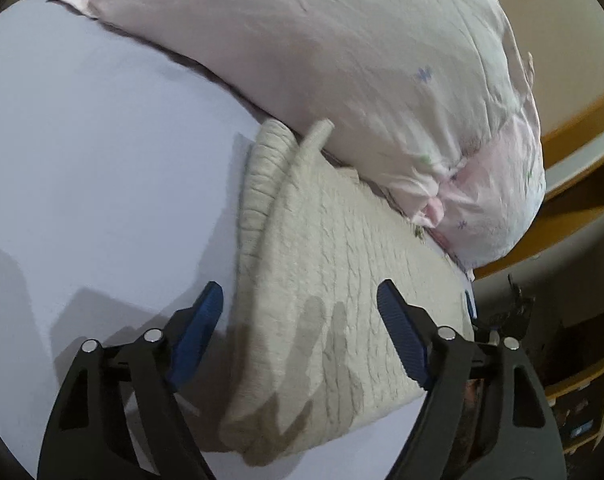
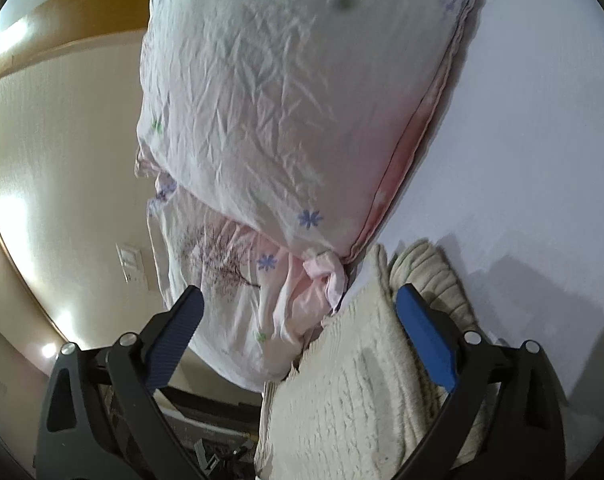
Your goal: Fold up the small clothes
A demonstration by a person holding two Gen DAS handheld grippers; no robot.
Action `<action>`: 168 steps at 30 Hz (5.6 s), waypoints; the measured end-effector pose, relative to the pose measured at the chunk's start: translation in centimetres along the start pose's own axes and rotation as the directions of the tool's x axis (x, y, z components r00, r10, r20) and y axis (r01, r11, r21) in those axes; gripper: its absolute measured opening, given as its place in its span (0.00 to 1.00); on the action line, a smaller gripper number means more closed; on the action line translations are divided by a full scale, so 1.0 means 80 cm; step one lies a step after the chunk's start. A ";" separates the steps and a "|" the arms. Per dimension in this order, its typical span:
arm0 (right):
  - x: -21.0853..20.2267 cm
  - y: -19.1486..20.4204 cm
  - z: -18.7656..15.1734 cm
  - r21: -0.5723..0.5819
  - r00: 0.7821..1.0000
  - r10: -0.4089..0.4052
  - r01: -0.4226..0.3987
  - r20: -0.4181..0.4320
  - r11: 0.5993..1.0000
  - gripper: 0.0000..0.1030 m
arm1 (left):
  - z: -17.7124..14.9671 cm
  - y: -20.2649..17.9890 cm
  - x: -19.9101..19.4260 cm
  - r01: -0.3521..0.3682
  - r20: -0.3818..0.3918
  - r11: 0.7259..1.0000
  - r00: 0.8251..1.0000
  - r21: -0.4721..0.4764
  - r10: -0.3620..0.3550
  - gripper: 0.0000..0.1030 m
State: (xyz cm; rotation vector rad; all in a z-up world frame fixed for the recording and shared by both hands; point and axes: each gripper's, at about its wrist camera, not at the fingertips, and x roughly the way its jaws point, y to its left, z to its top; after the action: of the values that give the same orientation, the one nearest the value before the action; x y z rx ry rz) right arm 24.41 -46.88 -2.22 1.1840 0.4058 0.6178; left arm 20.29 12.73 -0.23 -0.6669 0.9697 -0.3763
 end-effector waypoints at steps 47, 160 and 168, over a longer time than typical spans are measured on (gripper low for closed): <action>-0.002 0.014 0.012 -0.257 0.857 -0.468 0.413 -0.217 0.874 0.98 | -0.050 -0.261 0.237 0.050 -0.237 0.979 0.971 0.198 -0.002 0.88; -0.054 0.089 -0.283 -0.805 0.616 -0.775 0.526 0.139 0.274 0.98 | -0.201 -0.205 0.115 -0.441 0.122 0.707 0.882 0.553 0.454 0.99; -0.054 0.089 -0.284 -0.805 0.616 -0.775 0.527 0.140 0.274 0.98 | -0.201 -0.205 0.115 -0.441 0.123 0.707 0.882 0.553 0.454 0.99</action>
State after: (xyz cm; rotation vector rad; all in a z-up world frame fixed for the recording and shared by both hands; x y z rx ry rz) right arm 5.89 -31.37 -3.28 -0.0512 0.7304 0.1329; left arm 11.37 -10.29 -1.32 0.1350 0.9423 -0.2160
